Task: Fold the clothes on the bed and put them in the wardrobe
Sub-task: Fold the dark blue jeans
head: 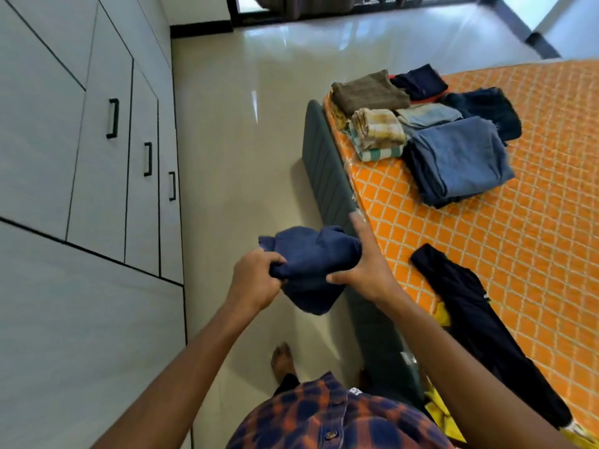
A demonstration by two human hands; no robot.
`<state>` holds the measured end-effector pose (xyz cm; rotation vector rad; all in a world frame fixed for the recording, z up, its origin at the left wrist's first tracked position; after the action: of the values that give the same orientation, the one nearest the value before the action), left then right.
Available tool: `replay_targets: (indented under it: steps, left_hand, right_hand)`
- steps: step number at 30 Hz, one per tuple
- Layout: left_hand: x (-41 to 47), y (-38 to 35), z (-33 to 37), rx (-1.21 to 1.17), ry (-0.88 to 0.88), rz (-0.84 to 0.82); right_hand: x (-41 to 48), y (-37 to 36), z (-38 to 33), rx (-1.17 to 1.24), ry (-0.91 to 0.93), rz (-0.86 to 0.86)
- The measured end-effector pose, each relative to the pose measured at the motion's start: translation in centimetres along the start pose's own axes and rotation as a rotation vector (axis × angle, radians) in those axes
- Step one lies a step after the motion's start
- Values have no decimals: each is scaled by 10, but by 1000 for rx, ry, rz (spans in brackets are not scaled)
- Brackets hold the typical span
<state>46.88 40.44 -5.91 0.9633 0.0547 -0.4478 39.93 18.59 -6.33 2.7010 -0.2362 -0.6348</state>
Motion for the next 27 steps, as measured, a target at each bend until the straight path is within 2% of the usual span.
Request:
replay_targets:
  steps: [1, 4, 6, 11, 15, 17, 21, 24, 27]
  left_hand:
    - [6, 2, 13, 74, -50, 25]
    - [39, 25, 63, 332, -204, 141]
    - [74, 46, 100, 438, -240, 217]
    - [147, 92, 183, 321, -221, 339]
    - [155, 109, 242, 276, -288, 506]
    - [148, 113, 266, 256, -350, 580]
    - [95, 79, 323, 194, -562, 707]
    - [43, 4, 340, 111, -631, 614]
    - [-9, -109, 330, 28, -621, 354]
  right_hand:
    - [6, 12, -5, -144, 59, -14]
    - [43, 58, -37, -526, 249, 117]
    - [73, 92, -73, -790, 351, 112]
    - [125, 179, -166, -1181, 632, 200]
    - [119, 248, -202, -1105, 683, 279]
    - [104, 275, -208, -1064, 771, 336]
    - [48, 341, -171, -916, 1009, 556]
    - [3, 374, -91, -803, 1053, 645]
    - [-42, 379, 26, -749, 963, 502]
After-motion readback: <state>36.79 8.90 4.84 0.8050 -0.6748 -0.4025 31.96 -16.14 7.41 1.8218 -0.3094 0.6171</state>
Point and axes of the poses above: each hand's wrist, its own x-axis towards the middle knuckle, its own y-axis out of the back of the hand, z = x × y, the point moved 4 cm from there along x, towards the middle knuckle, and after that the axes turned 1 degree about z, right-handed, at the moved point
